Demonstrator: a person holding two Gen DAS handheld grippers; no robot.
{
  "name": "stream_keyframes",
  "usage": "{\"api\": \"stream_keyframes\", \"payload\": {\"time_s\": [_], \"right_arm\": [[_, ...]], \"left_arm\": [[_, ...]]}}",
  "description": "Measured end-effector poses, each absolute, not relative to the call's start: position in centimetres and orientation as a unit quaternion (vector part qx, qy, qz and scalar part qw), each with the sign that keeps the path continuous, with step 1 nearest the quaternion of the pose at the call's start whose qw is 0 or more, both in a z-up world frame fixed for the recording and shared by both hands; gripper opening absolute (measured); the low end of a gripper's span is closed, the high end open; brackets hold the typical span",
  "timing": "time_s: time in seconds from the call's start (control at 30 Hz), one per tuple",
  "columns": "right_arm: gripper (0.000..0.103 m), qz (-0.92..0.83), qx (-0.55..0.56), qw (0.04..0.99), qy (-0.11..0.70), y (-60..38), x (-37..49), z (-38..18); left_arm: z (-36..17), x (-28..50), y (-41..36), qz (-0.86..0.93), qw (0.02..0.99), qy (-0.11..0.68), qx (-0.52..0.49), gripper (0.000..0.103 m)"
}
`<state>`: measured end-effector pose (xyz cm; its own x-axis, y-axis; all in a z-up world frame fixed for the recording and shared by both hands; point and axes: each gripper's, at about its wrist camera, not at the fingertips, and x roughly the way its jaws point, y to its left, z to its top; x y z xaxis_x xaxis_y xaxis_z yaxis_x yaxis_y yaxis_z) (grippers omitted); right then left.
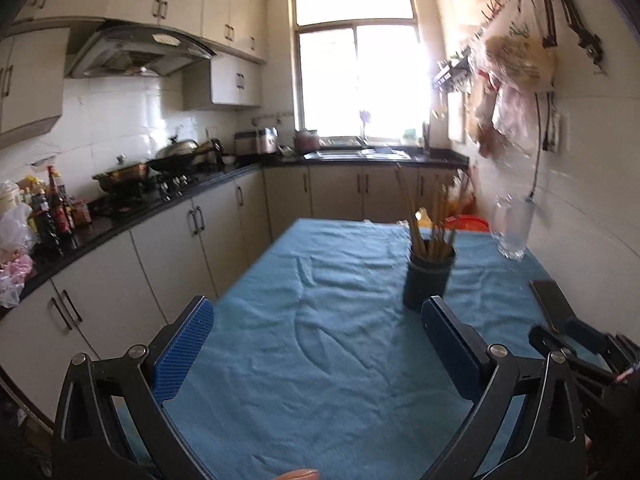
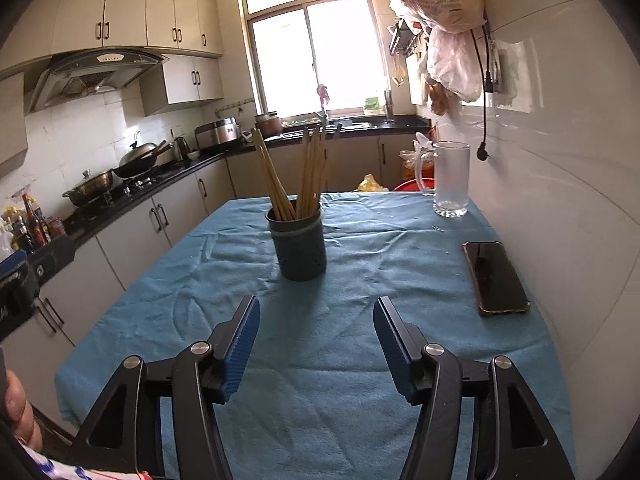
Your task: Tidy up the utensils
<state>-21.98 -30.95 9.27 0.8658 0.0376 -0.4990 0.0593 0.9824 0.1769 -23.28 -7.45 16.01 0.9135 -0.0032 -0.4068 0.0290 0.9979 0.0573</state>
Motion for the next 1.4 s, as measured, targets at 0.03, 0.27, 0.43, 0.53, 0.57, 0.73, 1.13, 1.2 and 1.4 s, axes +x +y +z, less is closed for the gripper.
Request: {"api": "stream_keyframes", "payload": {"time_s": [0.03,0.27,0.43,0.53,0.57,0.73,1.13,1.2,1.4], "right_arm": [[0.064,-0.008,0.092,0.961,0.26,-31.0,-22.0,9.2],[0.065,-0.024,0.079,0.961,0.265,-30.8,-22.0,8.8],[0.065,-0.037,0.076,0.958,0.274,-31.0,-21.7,8.3],[0.066,-0.042,0.078,0.957,0.277,-31.2,-21.7,8.2],[0.066,-0.044,0.078,0.957,0.278,-31.3,-21.7,8.2],[0.066,-0.051,0.073,0.956,0.28,-31.2,-21.6,8.0],[0.067,-0.059,0.066,0.952,0.292,-30.9,-21.2,7.4],[0.067,-0.059,0.061,0.952,0.293,-30.8,-21.2,7.3],[0.068,-0.06,0.054,0.952,0.294,-30.4,-21.1,7.1]], "left_arm": [[15.7,-23.3,-7.7,-0.011,0.977,0.213,0.032,0.103],[14.1,-23.2,-8.7,-0.019,0.969,0.242,0.048,0.103],[13.1,-22.9,-9.2,-0.024,0.964,0.261,0.054,0.103],[12.4,-22.8,-9.4,-0.032,0.96,0.274,0.052,0.103],[12.3,-22.8,-9.4,-0.035,0.959,0.278,0.05,0.103],[11.8,-22.5,-9.5,-0.044,0.954,0.294,0.045,0.103],[10.9,-21.9,-9.3,-0.051,0.947,0.315,0.038,0.103],[10.8,-21.9,-9.4,-0.051,0.946,0.318,0.039,0.103],[10.5,-21.8,-9.5,-0.054,0.944,0.324,0.039,0.103]]}}
